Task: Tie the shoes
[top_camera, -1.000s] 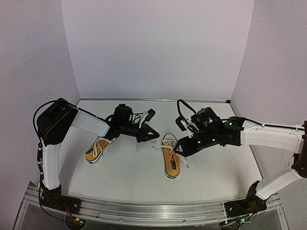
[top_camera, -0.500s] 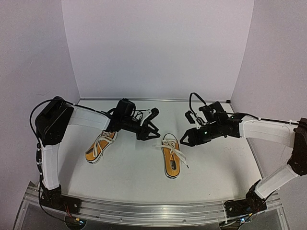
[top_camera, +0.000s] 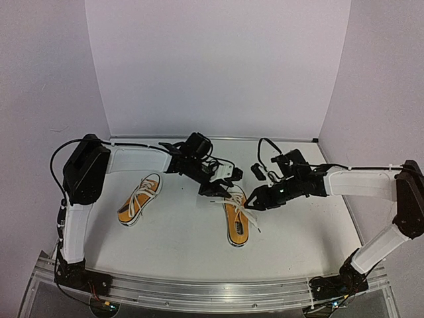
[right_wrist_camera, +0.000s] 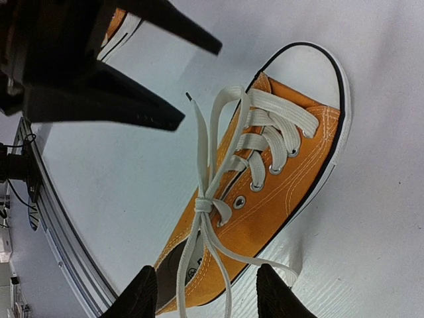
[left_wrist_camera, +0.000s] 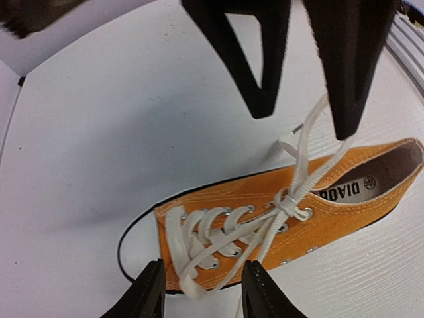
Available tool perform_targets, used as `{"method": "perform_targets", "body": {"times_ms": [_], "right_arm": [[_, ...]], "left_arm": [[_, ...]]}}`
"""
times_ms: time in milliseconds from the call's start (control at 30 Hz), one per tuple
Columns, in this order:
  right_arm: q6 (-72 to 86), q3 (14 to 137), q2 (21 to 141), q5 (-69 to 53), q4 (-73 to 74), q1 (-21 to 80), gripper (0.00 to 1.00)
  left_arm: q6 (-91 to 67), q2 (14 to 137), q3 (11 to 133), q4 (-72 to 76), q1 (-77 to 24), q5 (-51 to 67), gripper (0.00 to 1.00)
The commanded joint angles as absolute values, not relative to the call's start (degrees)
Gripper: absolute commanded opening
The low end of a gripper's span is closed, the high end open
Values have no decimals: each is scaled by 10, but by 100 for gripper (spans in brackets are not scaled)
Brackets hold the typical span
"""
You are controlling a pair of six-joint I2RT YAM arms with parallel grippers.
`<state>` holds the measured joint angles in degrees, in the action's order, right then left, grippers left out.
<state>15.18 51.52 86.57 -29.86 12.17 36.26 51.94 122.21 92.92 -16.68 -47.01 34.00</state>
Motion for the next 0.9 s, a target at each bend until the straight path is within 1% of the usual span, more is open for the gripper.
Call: {"method": "perform_targets", "body": {"times_ms": [0, 300, 400, 533, 700, 867], "right_arm": [[158, 502, 883, -323, 91, 351, 47], [160, 497, 905, -339, 75, 347, 47], [160, 497, 907, -344, 72, 347, 47], [162, 497, 906, -347, 69, 347, 47], [163, 496, 910, -351, 65, 347, 47], [165, 492, 910, -351, 62, 347, 47]], "left_arm": [[601, 1237, 950, -202, -480, 306, 39], [620, 1237, 941, -186, -492, 290, 39], [628, 1214, 933, -200, -492, 298, 38], [629, 1187, 911, -180, -490, 281, 38], [632, 1199, 931, -179, -488, 264, 38], [628, 1206, 941, -165, -486, 272, 36]]}}
